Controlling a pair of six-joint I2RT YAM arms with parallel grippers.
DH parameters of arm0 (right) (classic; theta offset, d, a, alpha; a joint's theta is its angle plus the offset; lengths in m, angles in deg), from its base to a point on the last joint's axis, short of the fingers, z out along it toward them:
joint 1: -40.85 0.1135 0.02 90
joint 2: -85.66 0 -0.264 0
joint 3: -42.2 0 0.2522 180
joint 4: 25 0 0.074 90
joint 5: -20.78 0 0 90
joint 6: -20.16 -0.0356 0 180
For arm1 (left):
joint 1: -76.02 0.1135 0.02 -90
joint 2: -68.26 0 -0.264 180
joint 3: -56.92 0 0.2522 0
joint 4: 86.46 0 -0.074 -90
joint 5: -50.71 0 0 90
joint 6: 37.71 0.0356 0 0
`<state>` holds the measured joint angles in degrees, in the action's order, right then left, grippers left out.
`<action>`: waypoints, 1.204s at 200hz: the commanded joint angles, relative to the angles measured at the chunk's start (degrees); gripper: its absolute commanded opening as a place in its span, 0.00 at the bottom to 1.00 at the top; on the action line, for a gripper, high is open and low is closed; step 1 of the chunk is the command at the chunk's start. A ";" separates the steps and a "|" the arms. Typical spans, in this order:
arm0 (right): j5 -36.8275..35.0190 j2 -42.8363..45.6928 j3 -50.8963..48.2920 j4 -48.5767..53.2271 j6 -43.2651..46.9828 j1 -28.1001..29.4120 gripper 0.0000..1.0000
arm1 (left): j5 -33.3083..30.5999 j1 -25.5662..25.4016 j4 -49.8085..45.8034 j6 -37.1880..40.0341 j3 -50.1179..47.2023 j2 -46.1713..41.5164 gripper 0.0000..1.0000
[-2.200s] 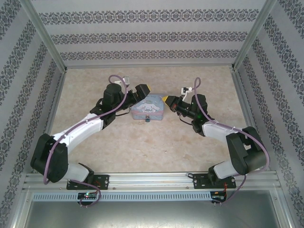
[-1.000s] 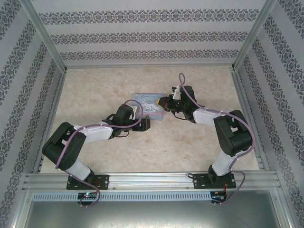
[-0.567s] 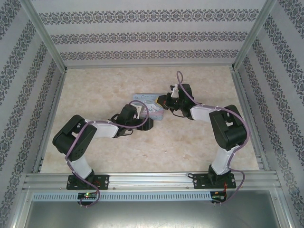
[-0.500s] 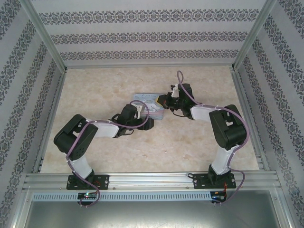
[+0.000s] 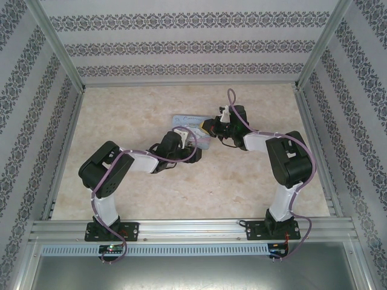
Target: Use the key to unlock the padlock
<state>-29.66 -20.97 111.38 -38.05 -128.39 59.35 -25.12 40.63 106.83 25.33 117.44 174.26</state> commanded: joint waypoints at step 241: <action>1.26 -4.24 -0.17 -0.82 -0.65 0.24 0.00 | 5.89 -3.08 10.82 -11.40 3.06 5.76 0.80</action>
<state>-28.81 -23.04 111.40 -39.95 -128.61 59.35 -21.71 37.04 111.29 20.02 121.31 178.41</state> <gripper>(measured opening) 0.066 0.802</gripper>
